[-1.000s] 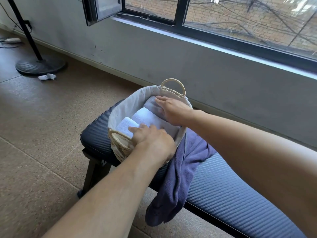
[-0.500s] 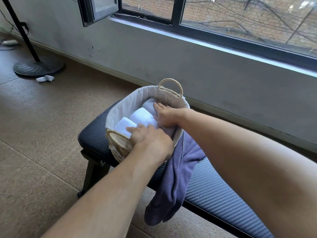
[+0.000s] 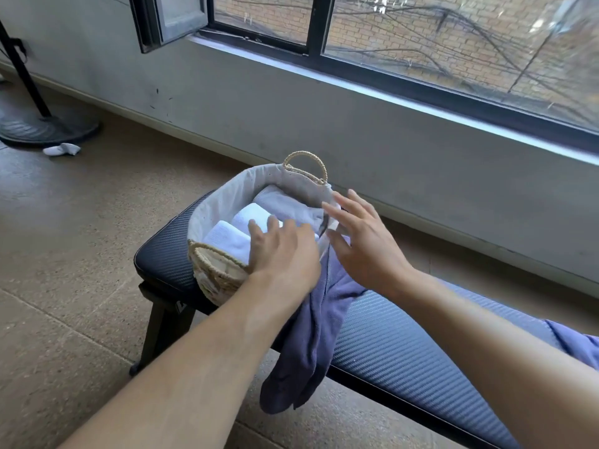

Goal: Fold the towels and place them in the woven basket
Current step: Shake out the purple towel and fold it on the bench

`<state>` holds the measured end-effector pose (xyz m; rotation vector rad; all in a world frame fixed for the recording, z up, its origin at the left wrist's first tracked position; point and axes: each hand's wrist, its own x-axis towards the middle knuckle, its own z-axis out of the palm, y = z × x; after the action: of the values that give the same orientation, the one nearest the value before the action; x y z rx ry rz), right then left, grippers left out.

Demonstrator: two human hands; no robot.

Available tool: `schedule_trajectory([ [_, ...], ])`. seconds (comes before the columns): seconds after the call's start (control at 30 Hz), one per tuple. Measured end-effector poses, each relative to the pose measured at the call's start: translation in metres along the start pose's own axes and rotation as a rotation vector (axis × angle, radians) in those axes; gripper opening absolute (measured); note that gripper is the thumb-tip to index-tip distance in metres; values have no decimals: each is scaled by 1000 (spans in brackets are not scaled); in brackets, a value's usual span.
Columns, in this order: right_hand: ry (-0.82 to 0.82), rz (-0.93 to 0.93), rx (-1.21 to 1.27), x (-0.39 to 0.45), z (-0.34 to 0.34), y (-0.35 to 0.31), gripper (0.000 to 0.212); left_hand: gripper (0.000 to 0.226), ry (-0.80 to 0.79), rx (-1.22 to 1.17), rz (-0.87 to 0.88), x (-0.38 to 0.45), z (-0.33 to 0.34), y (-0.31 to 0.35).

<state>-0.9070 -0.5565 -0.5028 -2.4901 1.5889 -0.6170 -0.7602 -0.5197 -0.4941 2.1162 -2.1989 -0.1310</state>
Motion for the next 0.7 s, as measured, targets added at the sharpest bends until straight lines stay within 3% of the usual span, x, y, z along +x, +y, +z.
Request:
schedule_trajectory([
  [0.07, -58, 69, -170, -41, -21, 9, 51, 30, 135, -157, 195, -5, 0, 13],
  [0.17, -292, 211, -355, -79, -44, 19, 55, 20, 101, -341, 389, -19, 6, 34],
  [0.27, -428, 294, -298, -90, -44, 34, 59, 21, -48, -214, 401, -31, 30, 46],
  [0.37, -426, 299, -249, -103, -28, 46, 65, 62, -350, 51, 412, -40, 59, 47],
  [0.43, -495, 300, -260, -113, -19, 52, 68, 77, -473, 118, 384, -43, 72, 47],
  [0.53, -562, 313, -259, -123, -19, 60, 72, 77, -467, 60, 364, -42, 80, 50],
  [0.7, -539, 325, -241, -131, -25, 74, 79, 66, -361, -53, 410, -40, 82, 60],
])
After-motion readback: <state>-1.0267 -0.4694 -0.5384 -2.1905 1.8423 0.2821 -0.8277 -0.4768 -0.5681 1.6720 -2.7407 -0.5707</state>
